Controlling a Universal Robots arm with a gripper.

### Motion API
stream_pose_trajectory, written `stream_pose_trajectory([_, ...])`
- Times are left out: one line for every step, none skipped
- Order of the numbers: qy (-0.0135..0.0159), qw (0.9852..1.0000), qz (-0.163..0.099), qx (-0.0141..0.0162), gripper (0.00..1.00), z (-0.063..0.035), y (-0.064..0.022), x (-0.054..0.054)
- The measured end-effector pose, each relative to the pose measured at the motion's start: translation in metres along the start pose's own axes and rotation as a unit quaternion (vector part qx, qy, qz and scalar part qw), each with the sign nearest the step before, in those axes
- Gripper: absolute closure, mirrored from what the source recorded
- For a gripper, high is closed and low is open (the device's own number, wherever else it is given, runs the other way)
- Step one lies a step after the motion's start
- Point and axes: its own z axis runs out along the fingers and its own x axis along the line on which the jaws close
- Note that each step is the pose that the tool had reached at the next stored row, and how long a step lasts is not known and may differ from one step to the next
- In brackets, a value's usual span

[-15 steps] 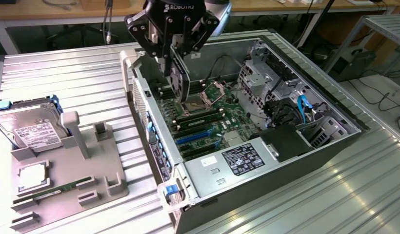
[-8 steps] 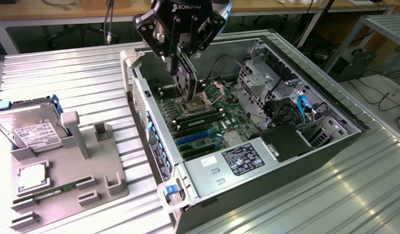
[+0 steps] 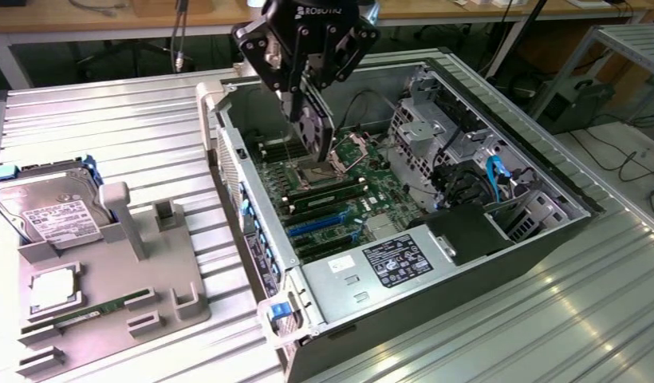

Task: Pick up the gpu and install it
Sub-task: 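Pick up the gpu and move the gpu toward the slot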

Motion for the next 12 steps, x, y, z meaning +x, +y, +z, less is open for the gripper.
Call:
stream_pose_trajectory([0.0,1.0,0.0,0.0,0.73,0.0001,0.0,-0.001])
stream_pose_trajectory([0.0,1.0,-0.001,0.0,0.73,0.0001,0.0,-0.002])
stream_pose_trajectory([0.0,1.0,-0.001,0.0,0.73,0.0002,-0.0001,-0.004])
stream_pose_trajectory([0.0001,1.0,-0.002,0.0,0.73,0.0003,-0.0001,-0.005])
stream_pose_trajectory([0.0001,1.0,-0.002,0.0,0.73,0.0004,-0.0001,-0.006])
stream_pose_trajectory([0.0001,1.0,-0.003,0.0,0.73,0.0004,-0.0001,-0.007])
stream_pose_trajectory([0.0001,1.0,-0.003,0.0,0.73,0.0005,-0.0001,-0.009])
stream_pose_trajectory([0.0001,1.0,-0.003,0.0,0.73,0.0006,-0.0001,-0.01])
stream_pose_trajectory([0.0002,1.0,-0.004,0.0,0.73,0.0007,-0.0001,-0.012])
stream_pose_trajectory([0.0002,1.0,-0.005,-0.0001,0.73,0.001,-0.0002,-0.015])
stream_pose_trajectory([0.0002,1.0,-0.005,0.0,0.73,0.0011,-0.0002,-0.018])
stream_pose_trajectory([0.0002,1.0,-0.005,0.0,0.73,0.0014,-0.0003,-0.023])
